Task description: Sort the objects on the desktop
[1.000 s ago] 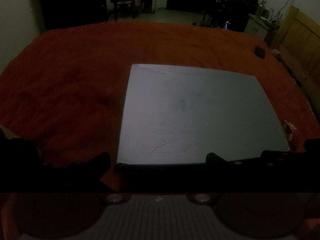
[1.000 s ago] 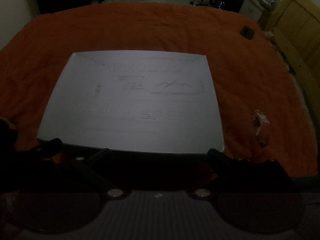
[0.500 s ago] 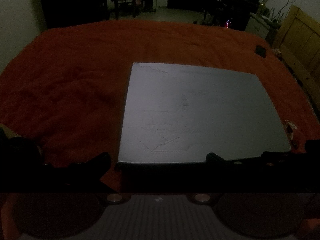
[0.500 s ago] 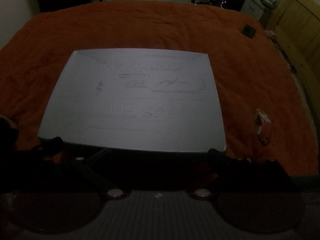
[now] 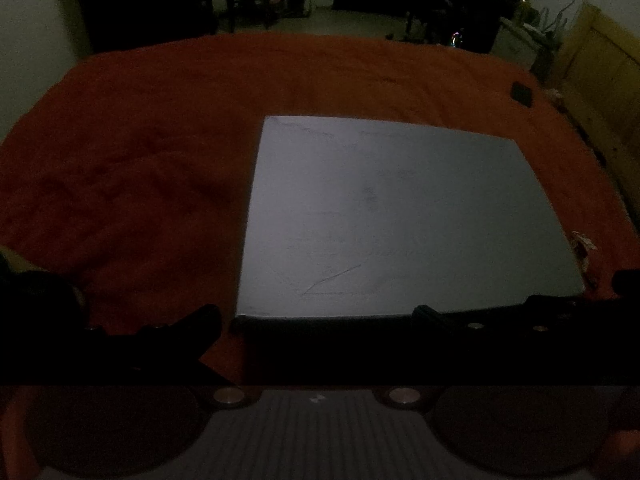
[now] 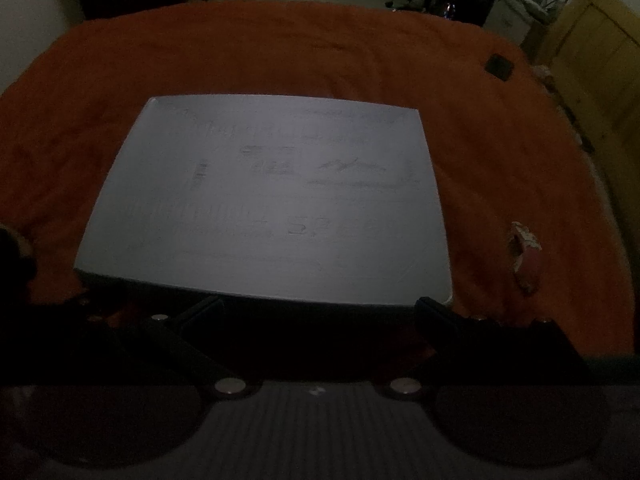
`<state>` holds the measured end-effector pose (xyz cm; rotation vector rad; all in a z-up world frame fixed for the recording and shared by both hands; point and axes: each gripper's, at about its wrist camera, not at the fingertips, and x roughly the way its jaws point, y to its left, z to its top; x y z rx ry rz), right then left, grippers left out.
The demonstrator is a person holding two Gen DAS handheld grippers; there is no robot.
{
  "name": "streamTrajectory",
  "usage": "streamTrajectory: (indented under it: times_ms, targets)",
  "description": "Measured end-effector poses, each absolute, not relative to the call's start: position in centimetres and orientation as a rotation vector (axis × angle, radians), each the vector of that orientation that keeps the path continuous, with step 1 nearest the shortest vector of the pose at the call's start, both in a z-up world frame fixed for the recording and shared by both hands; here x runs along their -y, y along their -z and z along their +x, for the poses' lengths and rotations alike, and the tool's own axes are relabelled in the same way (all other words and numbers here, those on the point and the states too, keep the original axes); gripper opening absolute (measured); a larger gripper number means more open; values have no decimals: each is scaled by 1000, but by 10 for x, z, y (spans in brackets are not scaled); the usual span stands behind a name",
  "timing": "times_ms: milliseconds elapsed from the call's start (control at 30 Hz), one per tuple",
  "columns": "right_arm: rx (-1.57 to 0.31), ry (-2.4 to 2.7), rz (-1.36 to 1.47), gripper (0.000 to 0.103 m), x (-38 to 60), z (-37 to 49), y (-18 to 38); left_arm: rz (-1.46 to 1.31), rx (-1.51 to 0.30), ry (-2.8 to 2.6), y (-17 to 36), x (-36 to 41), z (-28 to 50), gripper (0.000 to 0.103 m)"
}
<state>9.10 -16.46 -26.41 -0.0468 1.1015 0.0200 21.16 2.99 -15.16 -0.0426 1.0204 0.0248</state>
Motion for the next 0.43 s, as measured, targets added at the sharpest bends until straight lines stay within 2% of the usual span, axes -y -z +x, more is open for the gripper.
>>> streamTrajectory:
  times_ms: [433]
  targets:
    - [-1100, -25, -41, 103, 165, 90, 265, -47, -1021, -38, 157, -26, 213, 103]
